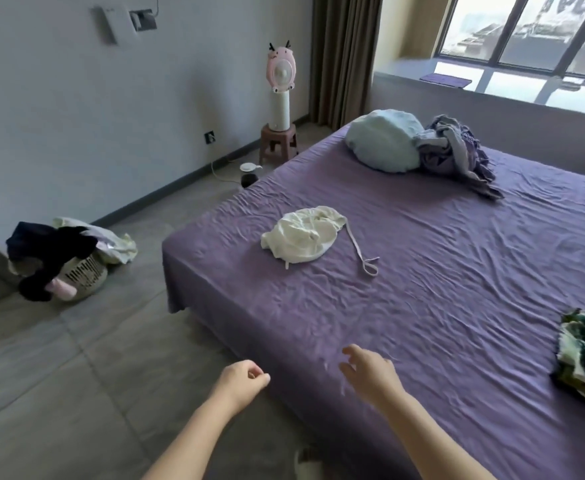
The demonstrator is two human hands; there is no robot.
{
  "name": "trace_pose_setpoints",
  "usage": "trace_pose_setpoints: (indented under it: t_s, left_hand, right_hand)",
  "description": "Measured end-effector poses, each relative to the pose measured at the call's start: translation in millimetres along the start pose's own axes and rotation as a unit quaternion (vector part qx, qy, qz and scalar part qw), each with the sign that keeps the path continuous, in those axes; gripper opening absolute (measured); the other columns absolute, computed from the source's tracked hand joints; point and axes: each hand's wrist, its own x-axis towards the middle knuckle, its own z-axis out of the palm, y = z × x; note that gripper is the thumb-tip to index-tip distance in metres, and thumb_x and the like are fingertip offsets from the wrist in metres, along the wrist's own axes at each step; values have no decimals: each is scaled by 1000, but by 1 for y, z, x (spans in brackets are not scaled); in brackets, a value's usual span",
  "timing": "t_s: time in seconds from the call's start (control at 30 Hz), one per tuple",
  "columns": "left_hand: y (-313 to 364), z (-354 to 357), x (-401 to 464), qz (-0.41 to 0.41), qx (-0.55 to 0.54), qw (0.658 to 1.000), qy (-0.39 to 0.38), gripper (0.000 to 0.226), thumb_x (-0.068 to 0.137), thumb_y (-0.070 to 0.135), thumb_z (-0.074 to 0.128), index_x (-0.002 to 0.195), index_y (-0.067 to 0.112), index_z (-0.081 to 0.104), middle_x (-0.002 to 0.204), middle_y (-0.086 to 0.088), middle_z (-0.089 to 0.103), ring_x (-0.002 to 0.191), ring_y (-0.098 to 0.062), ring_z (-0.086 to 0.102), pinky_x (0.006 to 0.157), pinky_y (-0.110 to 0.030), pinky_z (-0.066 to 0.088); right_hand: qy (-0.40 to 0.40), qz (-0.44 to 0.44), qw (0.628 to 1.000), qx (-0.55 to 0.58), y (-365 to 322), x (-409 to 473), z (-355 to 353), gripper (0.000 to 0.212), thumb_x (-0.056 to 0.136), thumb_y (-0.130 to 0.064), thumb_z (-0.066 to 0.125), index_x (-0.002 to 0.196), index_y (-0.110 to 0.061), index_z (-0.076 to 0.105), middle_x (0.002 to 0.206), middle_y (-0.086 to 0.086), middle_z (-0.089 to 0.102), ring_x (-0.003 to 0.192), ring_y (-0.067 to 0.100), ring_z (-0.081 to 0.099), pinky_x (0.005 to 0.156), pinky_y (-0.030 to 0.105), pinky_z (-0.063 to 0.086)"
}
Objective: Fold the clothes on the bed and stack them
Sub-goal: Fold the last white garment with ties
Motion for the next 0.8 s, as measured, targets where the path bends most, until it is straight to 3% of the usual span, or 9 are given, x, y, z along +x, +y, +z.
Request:
trace_pose_setpoints:
  t_s: [0.17, 0.4, 0.63, 0.8]
  left_hand:
    - [23, -13, 49, 10, -9, 1000, -20, 14, 84, 40, 64, 89, 26, 66, 94, 9, 67, 90, -9, 62, 81, -22, 49]
    - [80, -54, 154, -11, 35, 998, -42, 21, 86, 42, 60, 98, 26, 66, 103, 8, 66, 99, -12, 61, 92, -31, 50]
    - [133, -83, 242, -12, 111, 992, -63, 24, 87, 49, 53, 100, 30, 62, 108, 10, 64, 100, -13, 60, 81, -26, 45]
    - [174, -93, 315, 13, 188, 977, -101, 29, 88, 49, 49, 107, 30, 61, 115, 8, 63, 107, -16, 59, 78, -26, 41]
  right_hand:
    - [-13, 18, 999, 26, -8, 62, -8, 37, 96, -39, 43, 132, -28, 46, 125, -5, 61, 120, 16, 53, 98, 29, 34]
    - [-46, 34, 996, 65, -19, 177, -27, 33, 95, -35, 42, 127, -26, 49, 124, -2, 61, 117, 20, 54, 97, 29, 34]
    - [-35, -18, 998, -39, -30, 277, -67, 27, 94, -31, 41, 115, -20, 53, 118, 1, 61, 115, 24, 52, 91, 33, 33]
    - [-43, -15, 994, -99, -21, 340, -85, 18, 94, -28, 40, 102, -19, 52, 116, 2, 61, 114, 25, 51, 96, 38, 31]
